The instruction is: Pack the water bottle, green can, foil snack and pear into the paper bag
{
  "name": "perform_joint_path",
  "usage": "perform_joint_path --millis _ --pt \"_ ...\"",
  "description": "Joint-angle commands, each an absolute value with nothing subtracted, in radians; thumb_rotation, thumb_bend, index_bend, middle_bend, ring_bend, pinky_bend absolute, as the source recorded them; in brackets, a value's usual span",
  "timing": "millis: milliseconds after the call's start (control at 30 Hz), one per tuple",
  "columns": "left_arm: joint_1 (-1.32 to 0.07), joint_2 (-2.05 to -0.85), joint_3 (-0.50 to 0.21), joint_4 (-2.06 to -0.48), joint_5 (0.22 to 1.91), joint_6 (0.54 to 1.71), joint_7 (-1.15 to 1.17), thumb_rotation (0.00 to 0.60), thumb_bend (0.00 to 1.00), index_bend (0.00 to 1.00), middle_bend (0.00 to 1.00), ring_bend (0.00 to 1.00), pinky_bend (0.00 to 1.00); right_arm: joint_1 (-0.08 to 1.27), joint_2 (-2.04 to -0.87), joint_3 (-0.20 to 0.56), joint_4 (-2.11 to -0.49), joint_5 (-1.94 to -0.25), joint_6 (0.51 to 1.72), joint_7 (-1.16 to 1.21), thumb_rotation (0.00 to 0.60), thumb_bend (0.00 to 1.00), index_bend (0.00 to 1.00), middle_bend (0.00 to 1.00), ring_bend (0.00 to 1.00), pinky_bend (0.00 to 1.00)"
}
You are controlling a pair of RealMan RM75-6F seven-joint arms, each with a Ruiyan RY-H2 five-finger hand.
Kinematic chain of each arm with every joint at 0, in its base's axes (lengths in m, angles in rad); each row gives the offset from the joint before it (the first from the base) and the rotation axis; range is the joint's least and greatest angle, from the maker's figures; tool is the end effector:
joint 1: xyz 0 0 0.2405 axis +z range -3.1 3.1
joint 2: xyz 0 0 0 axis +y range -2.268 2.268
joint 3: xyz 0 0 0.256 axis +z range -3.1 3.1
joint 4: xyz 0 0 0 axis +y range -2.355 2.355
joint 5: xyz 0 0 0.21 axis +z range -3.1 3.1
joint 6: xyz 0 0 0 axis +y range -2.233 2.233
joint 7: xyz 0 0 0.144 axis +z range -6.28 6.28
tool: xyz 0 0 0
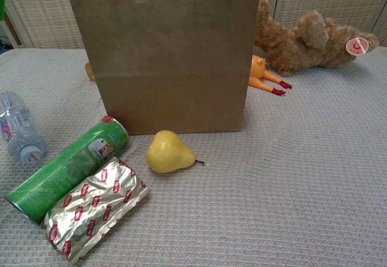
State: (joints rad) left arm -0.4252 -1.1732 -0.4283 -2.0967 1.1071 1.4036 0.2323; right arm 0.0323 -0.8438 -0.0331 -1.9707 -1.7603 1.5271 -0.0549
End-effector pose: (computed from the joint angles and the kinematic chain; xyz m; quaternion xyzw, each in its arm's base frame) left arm -0.1313 0.2931 0.1676 -0.4922 -0.4294 -0.5812 0.4854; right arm -0.2337 -0.1426 0.1937 0.6548 -0.3665 0.4191 0.5112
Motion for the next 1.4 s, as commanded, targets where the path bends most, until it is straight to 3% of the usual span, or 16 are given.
perform_joint_path --millis 33,233,467,800,1000,1400 --pt "-0.543 -1.176 -0.609 -2.207 0.888 1.363 0.163 0.6 0.6 0.65 0.69 0.63 0.75 0.032 -0.841 -0.032 -1.974 -1.764 1.531 -0.055 0.6 0.02 0.0 0.0 0.0 0.0" --pt "-0.709 -1.233 -0.703 -2.201 0.71 1.312 0.178 0.6 0.6 0.65 0.69 0.63 0.75 0.041 -0.834 -0.021 -1.973 -1.735 1.52 -0.038 0.6 0.02 0.0 0.0 0.0 0.0" --pt "-0.906 -1.348 -0.717 -2.116 0.591 1.303 0.251 0.6 0.6 0.66 0.69 0.63 0.75 0.066 -0.841 -0.005 -1.955 -1.676 1.472 -0.034 0.6 0.02 0.0 0.0 0.0 0.0" --pt "-1.089 -1.527 -0.634 -1.914 0.626 1.235 0.271 0.6 0.6 0.65 0.69 0.63 0.75 0.086 -0.844 0.001 -1.936 -1.642 1.433 -0.013 0.6 0.02 0.0 0.0 0.0 0.0" --pt "-1.175 -1.612 -0.627 -1.764 0.651 1.207 0.273 0.6 0.6 0.65 0.69 0.63 0.75 0.097 -0.843 -0.001 -1.933 -1.632 1.411 -0.008 0.6 0.02 0.0 0.0 0.0 0.0" --pt "-1.213 -1.681 -0.589 -1.654 0.699 1.181 0.261 0.6 0.56 0.63 0.66 0.6 0.72 0.1 -0.842 -0.001 -1.925 -1.619 1.404 0.008 0.6 0.02 0.0 0.0 0.0 0.0"
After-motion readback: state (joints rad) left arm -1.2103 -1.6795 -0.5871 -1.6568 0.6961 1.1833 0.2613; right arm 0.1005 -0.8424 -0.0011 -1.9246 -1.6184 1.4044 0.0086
